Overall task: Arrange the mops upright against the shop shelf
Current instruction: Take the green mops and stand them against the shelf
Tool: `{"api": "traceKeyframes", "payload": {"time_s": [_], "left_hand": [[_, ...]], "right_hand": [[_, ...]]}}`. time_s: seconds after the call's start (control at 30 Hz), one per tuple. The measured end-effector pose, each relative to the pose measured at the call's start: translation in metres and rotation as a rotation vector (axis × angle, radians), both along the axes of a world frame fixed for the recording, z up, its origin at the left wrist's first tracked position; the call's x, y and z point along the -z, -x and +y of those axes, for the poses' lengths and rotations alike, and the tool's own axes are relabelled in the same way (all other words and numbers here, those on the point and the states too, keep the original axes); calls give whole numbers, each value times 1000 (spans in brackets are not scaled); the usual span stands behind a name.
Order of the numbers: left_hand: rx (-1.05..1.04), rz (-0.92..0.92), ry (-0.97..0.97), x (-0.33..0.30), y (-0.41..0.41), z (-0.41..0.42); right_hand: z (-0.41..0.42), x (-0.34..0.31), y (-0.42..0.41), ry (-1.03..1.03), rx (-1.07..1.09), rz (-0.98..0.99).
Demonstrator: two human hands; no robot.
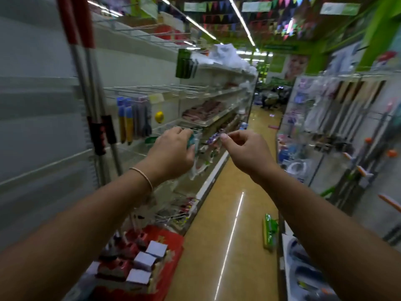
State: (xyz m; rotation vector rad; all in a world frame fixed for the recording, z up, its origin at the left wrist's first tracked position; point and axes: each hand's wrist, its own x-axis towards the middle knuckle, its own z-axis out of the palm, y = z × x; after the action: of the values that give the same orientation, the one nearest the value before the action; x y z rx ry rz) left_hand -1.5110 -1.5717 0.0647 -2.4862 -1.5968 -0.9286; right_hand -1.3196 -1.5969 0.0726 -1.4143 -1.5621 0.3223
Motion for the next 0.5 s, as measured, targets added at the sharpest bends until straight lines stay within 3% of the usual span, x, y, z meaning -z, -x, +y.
{"api": "traceKeyframes", "payload": {"time_s": [0.5], "left_hand": [[301, -62, 197, 29, -179, 149]], "right_hand": [[83, 32, -190, 60, 366, 27]]}}
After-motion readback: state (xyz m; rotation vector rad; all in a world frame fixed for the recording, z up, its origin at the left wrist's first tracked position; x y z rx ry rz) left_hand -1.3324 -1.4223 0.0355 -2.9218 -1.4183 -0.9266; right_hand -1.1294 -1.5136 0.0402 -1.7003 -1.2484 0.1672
